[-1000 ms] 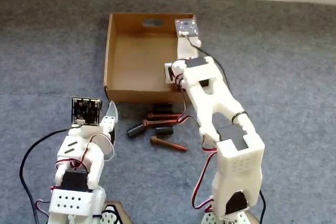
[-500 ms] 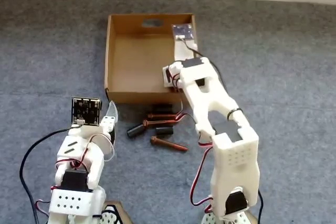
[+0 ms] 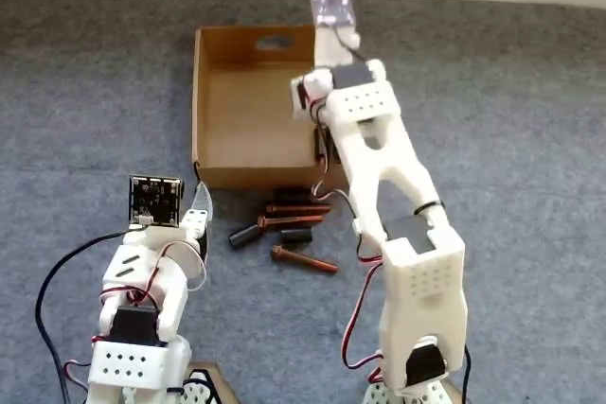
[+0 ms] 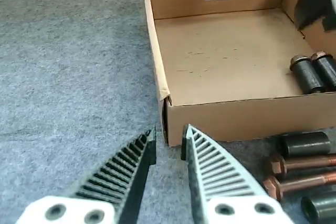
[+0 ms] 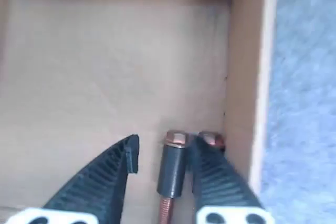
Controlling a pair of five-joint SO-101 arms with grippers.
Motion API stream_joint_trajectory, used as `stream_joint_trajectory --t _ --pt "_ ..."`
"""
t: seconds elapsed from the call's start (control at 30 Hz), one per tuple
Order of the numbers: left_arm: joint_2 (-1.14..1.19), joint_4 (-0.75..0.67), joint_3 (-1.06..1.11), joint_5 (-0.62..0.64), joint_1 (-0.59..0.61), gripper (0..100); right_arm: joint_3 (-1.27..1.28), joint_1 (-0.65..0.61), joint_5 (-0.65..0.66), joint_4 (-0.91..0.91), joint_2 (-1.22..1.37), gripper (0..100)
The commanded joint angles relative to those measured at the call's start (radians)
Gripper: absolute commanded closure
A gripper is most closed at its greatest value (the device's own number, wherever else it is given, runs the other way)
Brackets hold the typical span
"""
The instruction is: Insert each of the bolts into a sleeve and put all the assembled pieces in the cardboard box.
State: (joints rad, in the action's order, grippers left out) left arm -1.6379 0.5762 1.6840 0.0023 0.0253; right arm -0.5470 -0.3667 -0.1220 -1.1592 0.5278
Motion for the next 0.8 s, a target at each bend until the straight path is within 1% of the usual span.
stream_joint_trajectory --t 0.0,0.1,0.2,0.27,0.4,0.57,0.77 --pt "-0.012 0.003 0.021 -0.009 -0.015 90 -0.2 0.038 -0.005 -0.12 -0.015 99.1" --pt "-0.012 0.003 0.021 -0.009 -0.013 90 -0.286 0.099 -0.005 -0.186 -0.01 98.6" --pt "-0.012 0.003 0.021 -0.009 -0.013 90 -0.3 0.185 -0.005 -0.214 -0.01 98.5" --pt "-0.012 0.003 0.021 -0.009 -0.013 90 -0.289 0.232 -0.005 -0.231 -0.008 98.5" --pt "-0.012 0.002 0.021 -0.009 -0.013 90 -0.199 0.282 -0.005 -0.242 -0.008 98.6" --pt "-0.012 0.002 0.021 -0.009 -0.013 90 -0.028 0.298 -0.005 -0.231 -0.007 98.8" --pt "-0.012 0.002 0.021 -0.009 -0.013 90 0.131 0.236 -0.005 -0.176 -0.01 99.1"
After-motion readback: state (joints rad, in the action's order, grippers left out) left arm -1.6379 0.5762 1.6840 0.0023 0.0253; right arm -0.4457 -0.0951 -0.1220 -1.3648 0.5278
